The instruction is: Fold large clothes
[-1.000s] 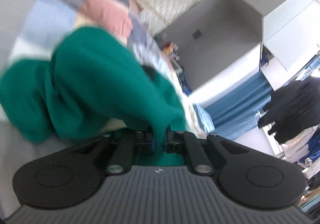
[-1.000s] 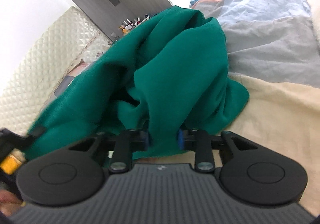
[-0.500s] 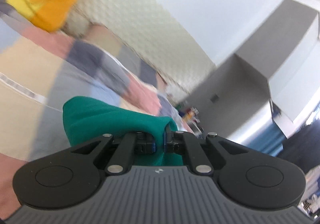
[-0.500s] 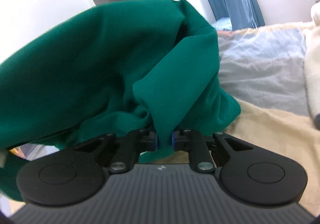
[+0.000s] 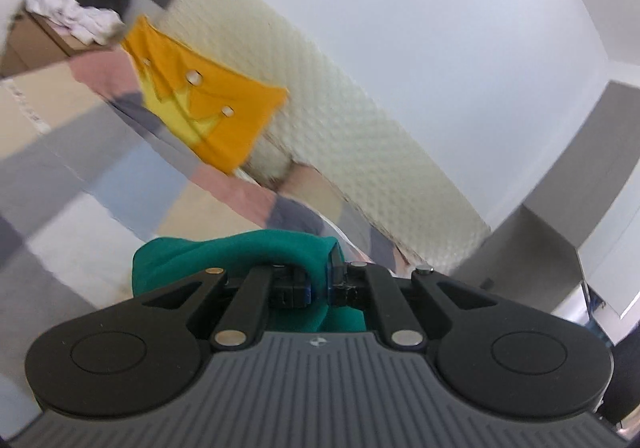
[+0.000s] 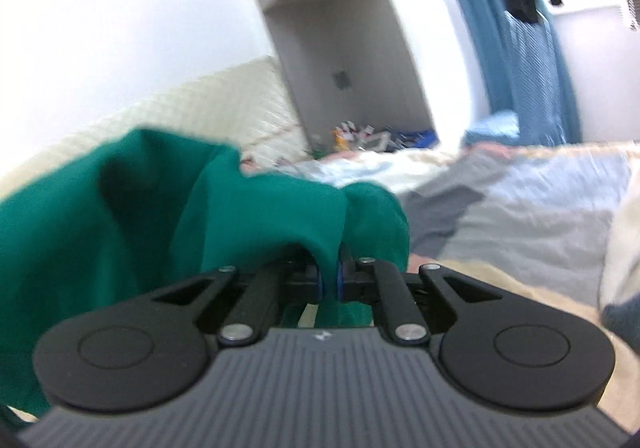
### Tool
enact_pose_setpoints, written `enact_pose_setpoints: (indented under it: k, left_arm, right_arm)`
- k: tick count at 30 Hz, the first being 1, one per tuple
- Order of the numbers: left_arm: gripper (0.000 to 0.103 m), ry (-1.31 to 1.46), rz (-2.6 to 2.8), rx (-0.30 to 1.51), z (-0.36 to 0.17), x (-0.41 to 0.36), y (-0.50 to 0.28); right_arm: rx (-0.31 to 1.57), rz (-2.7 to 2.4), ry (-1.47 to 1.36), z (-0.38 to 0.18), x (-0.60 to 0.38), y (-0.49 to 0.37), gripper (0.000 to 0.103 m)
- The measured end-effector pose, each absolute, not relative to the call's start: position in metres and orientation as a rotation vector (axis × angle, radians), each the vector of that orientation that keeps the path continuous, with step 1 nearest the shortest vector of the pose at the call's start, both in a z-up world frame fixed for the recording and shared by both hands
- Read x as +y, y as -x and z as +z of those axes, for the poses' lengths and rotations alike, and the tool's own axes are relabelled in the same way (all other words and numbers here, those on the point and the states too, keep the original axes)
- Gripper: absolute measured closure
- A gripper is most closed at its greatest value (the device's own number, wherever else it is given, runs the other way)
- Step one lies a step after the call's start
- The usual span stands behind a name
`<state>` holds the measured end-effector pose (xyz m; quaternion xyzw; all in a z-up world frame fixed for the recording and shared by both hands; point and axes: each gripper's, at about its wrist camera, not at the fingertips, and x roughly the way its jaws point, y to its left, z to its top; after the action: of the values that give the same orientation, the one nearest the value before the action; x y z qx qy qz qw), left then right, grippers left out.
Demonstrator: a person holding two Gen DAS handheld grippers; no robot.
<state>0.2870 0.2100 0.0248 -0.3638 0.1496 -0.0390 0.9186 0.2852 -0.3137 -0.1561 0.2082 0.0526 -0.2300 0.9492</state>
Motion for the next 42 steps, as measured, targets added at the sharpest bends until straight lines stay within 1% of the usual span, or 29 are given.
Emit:
enact_pose_setpoints:
  k: [6,10,12,15,19,23,26,30,35,38,39,40,41,42]
  left_arm:
    - [0.096,0.805,0.035,0.305,0.018,0.295,-0.213]
    - [0.096,0.836,0.141,0.347,-0.003,0.326,-0.197]
    - [0.096,0.870,0.187,0.379,-0.019,0.328,-0.207]
    - [0.095,0.839,0.268,0.413,-0.039,0.311,-0.238]
    - [0.095,0.769,0.352,0.439,-0.065,0.283,-0.290]
    - [0.095,0.703,0.401,0.466,-0.107,0.270,-0.346]
    - [0.094,0.666,0.419,0.514,-0.148,0.271,-0.391]
    - [0.093,0.699,0.422,0.579,-0.189,0.279,-0.427]
    - [0.092,0.696,0.394,0.627,-0.210,0.278,-0.454]
    - [0.086,0.666,0.383,0.631,-0.207,0.272,-0.455]
    - [0.077,0.669,0.378,0.631,-0.204,0.272,-0.453]
    - [0.065,0.683,0.367,0.627,-0.201,0.273,-0.448]
    - [0.056,0.699,0.355,0.623,-0.197,0.274,-0.442]
    - [0.045,0.720,0.339,0.617,-0.193,0.275,-0.436]
  right_arm:
    - [0.055,-0.263,-0.313,-0.117,-0.289,-0.253,0.094]
    - [0.100,-0.161,-0.283,-0.104,-0.289,-0.273,0.094]
    - [0.159,-0.146,-0.285,-0.103,-0.284,-0.299,0.094]
    - [0.235,-0.153,-0.318,-0.108,-0.278,-0.338,0.094]
    - [0.349,-0.181,-0.324,-0.132,-0.273,-0.393,0.094]
    - [0.427,-0.190,-0.324,-0.163,-0.268,-0.423,0.094]
    - [0.468,-0.180,-0.366,-0.183,-0.270,-0.438,0.095]
    - [0.485,-0.194,-0.433,-0.200,-0.272,-0.453,0.094]
    - [0.497,-0.195,-0.435,-0.211,-0.270,-0.465,0.095]
    - [0.487,-0.191,-0.474,-0.211,-0.274,-0.463,0.095]
    - [0.484,-0.188,-0.492,-0.210,-0.275,-0.462,0.094]
    - [0.478,-0.185,-0.509,-0.209,-0.277,-0.459,0.094]
    - [0.473,-0.179,-0.531,-0.208,-0.278,-0.457,0.093]
    - [0.470,-0.171,-0.557,-0.207,-0.280,-0.453,0.093]
